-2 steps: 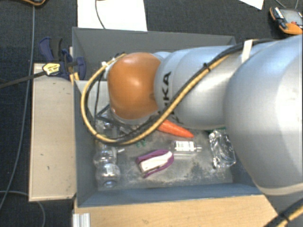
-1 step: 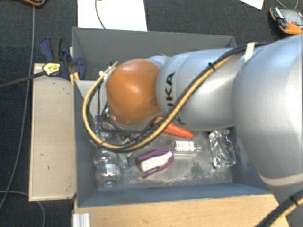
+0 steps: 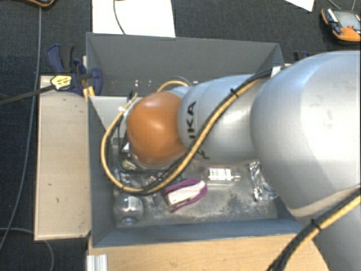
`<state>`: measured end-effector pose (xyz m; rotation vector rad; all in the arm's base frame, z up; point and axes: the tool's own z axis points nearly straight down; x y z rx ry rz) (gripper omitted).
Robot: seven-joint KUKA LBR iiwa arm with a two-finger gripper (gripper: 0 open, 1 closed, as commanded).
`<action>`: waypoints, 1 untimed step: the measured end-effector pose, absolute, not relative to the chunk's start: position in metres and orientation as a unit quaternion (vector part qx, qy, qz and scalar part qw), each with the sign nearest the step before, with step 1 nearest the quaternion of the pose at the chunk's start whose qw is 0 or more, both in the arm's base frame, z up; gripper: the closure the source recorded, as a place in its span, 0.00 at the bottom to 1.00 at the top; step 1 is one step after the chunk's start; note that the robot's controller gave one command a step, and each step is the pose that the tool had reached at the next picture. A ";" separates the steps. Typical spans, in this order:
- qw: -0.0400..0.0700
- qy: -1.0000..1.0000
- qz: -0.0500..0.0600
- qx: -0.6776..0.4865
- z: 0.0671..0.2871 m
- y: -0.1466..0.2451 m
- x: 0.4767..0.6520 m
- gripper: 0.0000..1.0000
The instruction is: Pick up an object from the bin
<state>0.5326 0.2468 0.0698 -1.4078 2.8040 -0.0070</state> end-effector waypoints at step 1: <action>0.003 0.774 0.001 -0.633 0.070 0.253 0.523 1.00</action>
Offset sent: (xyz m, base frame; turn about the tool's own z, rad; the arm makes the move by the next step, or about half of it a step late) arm 0.0000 0.0000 0.0000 0.0000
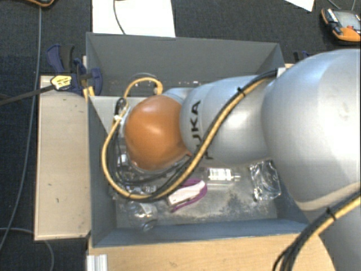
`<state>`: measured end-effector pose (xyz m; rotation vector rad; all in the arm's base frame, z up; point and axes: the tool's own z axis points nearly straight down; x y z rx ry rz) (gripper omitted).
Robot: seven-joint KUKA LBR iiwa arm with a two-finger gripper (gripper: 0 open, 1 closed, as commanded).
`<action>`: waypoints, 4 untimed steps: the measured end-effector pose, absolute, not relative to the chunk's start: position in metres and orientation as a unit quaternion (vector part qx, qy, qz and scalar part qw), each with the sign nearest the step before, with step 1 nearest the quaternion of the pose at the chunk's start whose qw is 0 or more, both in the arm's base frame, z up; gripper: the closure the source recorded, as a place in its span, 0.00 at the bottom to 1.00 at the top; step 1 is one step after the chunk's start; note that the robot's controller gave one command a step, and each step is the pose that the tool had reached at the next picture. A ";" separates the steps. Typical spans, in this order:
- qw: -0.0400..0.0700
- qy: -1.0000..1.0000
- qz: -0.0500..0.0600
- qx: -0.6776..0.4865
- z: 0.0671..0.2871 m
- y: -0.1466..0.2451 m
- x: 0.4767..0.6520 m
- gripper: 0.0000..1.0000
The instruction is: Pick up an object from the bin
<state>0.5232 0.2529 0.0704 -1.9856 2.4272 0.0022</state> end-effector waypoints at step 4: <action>0.004 0.776 0.001 -0.630 0.149 0.253 0.523 1.00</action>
Offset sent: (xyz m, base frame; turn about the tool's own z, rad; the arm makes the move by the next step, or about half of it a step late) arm -0.0002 0.0001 0.0968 0.0004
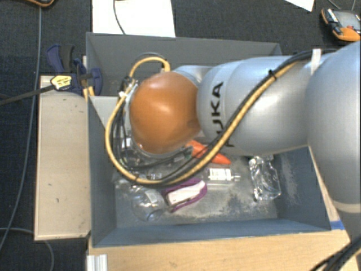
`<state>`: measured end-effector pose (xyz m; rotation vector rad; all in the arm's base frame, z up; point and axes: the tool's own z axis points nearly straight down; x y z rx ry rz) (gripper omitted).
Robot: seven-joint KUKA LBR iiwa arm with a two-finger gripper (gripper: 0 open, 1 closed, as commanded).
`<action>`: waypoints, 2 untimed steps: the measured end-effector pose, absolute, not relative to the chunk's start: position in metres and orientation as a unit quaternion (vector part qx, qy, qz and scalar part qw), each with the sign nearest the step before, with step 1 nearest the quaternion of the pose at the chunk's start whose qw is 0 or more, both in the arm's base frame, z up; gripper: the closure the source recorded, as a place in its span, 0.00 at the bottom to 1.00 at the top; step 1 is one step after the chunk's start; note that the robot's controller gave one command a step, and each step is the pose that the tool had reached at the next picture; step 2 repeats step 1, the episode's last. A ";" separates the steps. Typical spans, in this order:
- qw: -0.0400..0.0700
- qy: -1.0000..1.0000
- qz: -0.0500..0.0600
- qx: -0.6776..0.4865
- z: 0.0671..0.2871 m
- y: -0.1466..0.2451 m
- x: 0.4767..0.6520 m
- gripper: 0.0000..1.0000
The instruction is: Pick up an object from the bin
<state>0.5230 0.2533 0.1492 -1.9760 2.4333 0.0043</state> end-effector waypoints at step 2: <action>0.005 0.777 0.001 -0.629 0.163 0.254 0.524 1.00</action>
Offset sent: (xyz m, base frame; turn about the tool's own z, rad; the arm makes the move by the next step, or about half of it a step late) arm 0.0000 0.0001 0.0422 0.0017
